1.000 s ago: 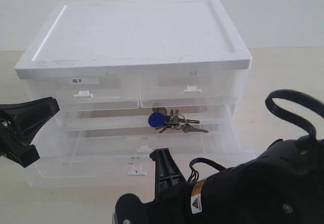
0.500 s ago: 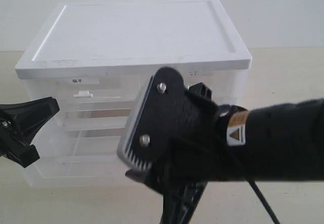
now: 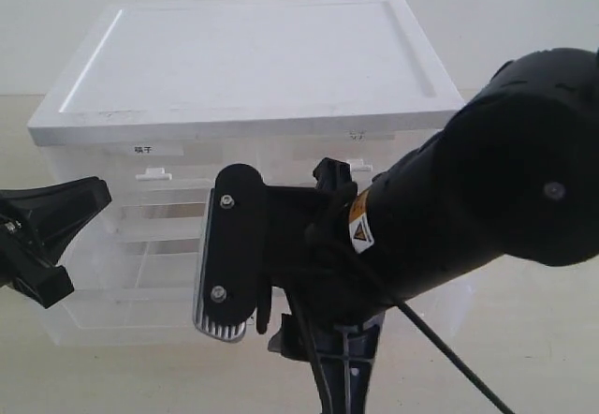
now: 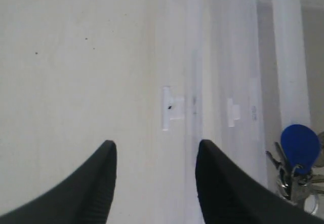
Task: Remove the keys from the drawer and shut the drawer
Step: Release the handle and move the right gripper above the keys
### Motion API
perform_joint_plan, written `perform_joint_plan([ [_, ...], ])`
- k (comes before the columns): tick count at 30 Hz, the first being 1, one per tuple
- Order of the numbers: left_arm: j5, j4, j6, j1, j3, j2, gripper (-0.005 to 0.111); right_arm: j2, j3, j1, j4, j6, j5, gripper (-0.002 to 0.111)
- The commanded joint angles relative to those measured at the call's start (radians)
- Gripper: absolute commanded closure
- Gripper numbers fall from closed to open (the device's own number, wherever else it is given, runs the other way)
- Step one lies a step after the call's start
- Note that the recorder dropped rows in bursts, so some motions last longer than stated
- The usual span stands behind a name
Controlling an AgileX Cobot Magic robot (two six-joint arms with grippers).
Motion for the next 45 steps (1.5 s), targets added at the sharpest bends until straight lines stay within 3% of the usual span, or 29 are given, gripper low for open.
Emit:
perform_joint_plan([
  [1,-0.01,0.009,0.004,0.001,-0.002,0.006,0.102,0.031,-0.001,0.003,-0.09,0.08,-0.021,0.067],
  [7,-0.01,0.008,0.006,0.001,-0.002,0.006,0.102,0.031,-0.001,0.003,-0.124,0.112,0.0,0.092],
  [21,-0.01,0.008,0.006,0.001,-0.002,0.006,0.102,0.031,-0.001,0.003,-0.146,0.14,0.023,0.089],
  [27,-0.01,0.008,0.006,0.001,-0.002,0.006,0.102,0.031,-0.001,0.003,-0.272,0.259,-0.026,0.06],
  [33,-0.01,0.008,0.006,0.001,-0.002,0.006,0.102,0.031,-0.001,0.003,-0.29,0.294,-0.015,0.069],
  [45,-0.01,0.03,0.006,0.001,-0.002,0.006,0.102,0.133,-0.001,0.003,-0.326,0.302,0.008,0.069],
])
